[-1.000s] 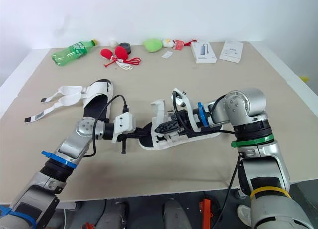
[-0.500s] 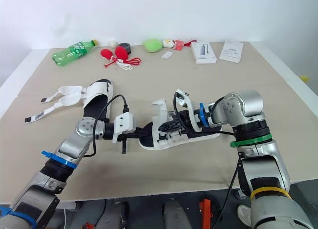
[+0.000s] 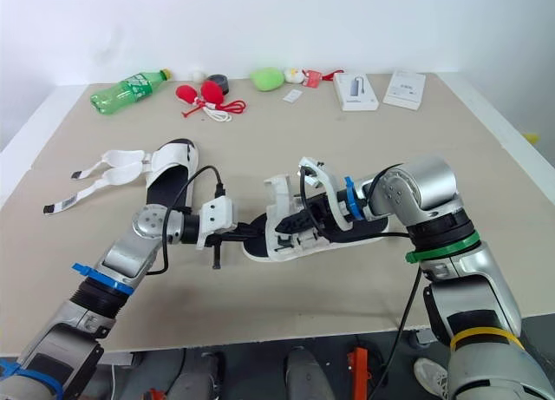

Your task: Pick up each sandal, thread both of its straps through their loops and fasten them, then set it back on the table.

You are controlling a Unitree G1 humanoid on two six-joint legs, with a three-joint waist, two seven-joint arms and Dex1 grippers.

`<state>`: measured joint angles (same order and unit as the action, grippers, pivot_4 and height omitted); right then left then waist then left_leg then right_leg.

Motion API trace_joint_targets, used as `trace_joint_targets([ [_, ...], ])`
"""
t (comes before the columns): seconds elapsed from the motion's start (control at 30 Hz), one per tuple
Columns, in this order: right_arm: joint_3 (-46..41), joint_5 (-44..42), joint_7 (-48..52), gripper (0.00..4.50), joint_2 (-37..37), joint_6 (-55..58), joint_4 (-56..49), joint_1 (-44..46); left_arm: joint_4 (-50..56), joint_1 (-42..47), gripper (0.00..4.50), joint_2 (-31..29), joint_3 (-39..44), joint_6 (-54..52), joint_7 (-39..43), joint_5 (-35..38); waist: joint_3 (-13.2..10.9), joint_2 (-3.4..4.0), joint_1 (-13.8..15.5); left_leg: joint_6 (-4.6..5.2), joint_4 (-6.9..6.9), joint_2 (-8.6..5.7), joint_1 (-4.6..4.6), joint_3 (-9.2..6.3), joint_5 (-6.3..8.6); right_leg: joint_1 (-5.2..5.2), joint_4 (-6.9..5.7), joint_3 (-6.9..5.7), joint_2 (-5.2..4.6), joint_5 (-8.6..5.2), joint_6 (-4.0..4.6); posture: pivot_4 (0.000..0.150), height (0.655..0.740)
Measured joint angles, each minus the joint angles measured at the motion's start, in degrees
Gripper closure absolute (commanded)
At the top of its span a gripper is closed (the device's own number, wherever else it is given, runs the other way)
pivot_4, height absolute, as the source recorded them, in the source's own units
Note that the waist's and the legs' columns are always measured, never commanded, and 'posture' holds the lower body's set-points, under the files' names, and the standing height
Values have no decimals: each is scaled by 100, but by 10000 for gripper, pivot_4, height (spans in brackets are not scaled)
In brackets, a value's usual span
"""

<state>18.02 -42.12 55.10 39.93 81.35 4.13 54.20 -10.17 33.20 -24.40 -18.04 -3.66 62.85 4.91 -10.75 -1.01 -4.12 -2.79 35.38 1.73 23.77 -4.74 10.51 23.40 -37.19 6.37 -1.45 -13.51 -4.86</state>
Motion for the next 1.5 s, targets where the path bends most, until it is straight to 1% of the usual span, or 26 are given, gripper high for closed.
trace_joint_targets([
  [0.2,-16,-18,181,44169,12,31,-71,-19,2,0,45000,11,-9,2,-7,0,0,0,-1,6,-1,0,0,0,5,0,0,-1,0,-6,4,1500,7400],
  [0.33,-102,-129,227,44169,9,286,-69,26,-5,1,45000,13,-9,3,-15,-1,0,0,-1,6,0,1,0,0,6,0,0,-2,0,-6,5,1500,7400],
  [0.67,-326,-145,139,44169,-71,646,-49,33,-14,1,45000,13,-9,5,-37,-3,0,0,-2,6,1,1,-1,0,6,0,-1,-2,0,-4,4,1500,7400],
  [0.97,-731,-254,-58,44169,-346,1043,-44,78,-13,0,45000,13,-11,5,-37,-5,0,0,-3,6,1,1,0,0,6,0,-1,-2,1,-3,4,1500,7400],
  [1.5,-746,-440,-304,44169,-344,1085,67,77,-1,0,45000,15,-15,8,-44,-35,0,0,-3,6,1,1,-1,0,6,-1,-1,-2,1,-3,4,1500,7400],
])
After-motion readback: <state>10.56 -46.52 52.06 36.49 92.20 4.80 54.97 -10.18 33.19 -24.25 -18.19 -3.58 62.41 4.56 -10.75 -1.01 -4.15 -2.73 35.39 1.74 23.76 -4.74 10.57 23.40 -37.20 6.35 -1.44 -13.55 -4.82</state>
